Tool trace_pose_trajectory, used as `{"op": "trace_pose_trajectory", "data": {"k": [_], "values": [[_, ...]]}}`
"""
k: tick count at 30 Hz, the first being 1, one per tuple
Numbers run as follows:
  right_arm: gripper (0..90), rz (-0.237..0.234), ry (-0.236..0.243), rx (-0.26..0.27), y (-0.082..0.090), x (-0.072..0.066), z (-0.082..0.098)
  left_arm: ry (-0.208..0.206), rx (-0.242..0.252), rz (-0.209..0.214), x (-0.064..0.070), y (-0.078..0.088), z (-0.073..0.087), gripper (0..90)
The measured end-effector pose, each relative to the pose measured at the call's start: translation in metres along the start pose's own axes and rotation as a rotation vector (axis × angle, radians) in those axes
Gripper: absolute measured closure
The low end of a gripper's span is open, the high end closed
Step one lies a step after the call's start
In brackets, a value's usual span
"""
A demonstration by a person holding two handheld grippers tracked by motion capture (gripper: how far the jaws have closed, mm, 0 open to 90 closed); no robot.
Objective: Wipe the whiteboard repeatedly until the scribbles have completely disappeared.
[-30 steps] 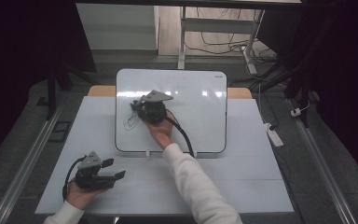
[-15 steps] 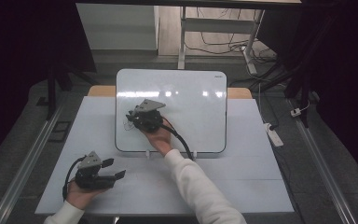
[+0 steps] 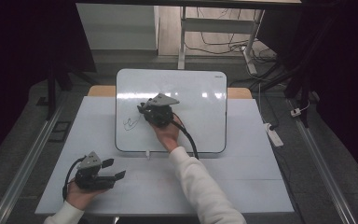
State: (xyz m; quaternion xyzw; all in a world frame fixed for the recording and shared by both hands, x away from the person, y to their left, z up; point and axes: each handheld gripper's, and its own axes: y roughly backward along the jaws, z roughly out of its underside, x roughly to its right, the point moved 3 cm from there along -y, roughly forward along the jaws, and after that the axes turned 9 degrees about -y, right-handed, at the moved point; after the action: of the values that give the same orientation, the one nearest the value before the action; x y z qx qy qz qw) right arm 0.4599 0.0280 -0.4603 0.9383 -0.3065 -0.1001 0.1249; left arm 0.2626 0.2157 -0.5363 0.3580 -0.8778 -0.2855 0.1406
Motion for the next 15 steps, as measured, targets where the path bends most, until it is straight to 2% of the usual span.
{"op": "trace_pose_trajectory", "data": {"k": [1, 2, 4, 5, 6, 7, 9, 10, 11, 13, 15], "values": [[78.5, -0.004, -0.009, 0.004, 0.001, 0.001, 0.0, 0.001, 0.0, 0.002, 0.0, -0.001, 0.0, 28.5], [78.5, -0.007, 0.004, -0.008, 0.001, -0.003, 0.003, 0.003, -0.001, 0.003, -0.001, -0.001, 0.0, 28.4], [78.5, -0.058, 0.051, -0.064, -0.006, -0.018, 0.015, 0.005, -0.004, 0.005, -0.002, -0.002, -0.001, 28.5], [78.5, -0.08, 0.09, -0.097, -0.008, -0.026, 0.02, 0.005, -0.005, 0.005, -0.002, -0.002, 0.0, 28.5], [78.5, -0.074, 0.12, -0.096, -0.008, -0.029, 0.022, 0.005, -0.003, 0.004, -0.001, -0.002, 0.0, 28.4], [78.5, -0.073, 0.12, -0.099, -0.006, -0.027, 0.02, 0.004, -0.003, 0.003, -0.001, -0.001, 0.0, 28.4], [78.5, -0.025, 0.044, -0.039, 0.001, -0.011, 0.012, 0.006, 0.001, 0.003, 0.0, -0.001, 0.0, 28.5], [78.5, -0.013, 0.006, -0.019, 0.004, -0.005, 0.009, 0.006, 0.002, 0.003, 0.0, -0.001, 0.0, 28.5], [78.5, -0.019, -0.01, -0.015, 0.004, -0.004, 0.01, 0.006, 0.002, 0.004, 0.0, -0.001, -0.001, 28.5], [78.5, -0.045, 0.032, -0.054, 0.0, -0.018, 0.019, 0.004, -0.004, 0.006, -0.001, -0.002, -0.001, 28.4], [78.5, -0.099, 0.098, -0.115, -0.008, -0.038, 0.034, 0.003, -0.004, 0.005, -0.001, -0.003, -0.001, 28.5]]}}
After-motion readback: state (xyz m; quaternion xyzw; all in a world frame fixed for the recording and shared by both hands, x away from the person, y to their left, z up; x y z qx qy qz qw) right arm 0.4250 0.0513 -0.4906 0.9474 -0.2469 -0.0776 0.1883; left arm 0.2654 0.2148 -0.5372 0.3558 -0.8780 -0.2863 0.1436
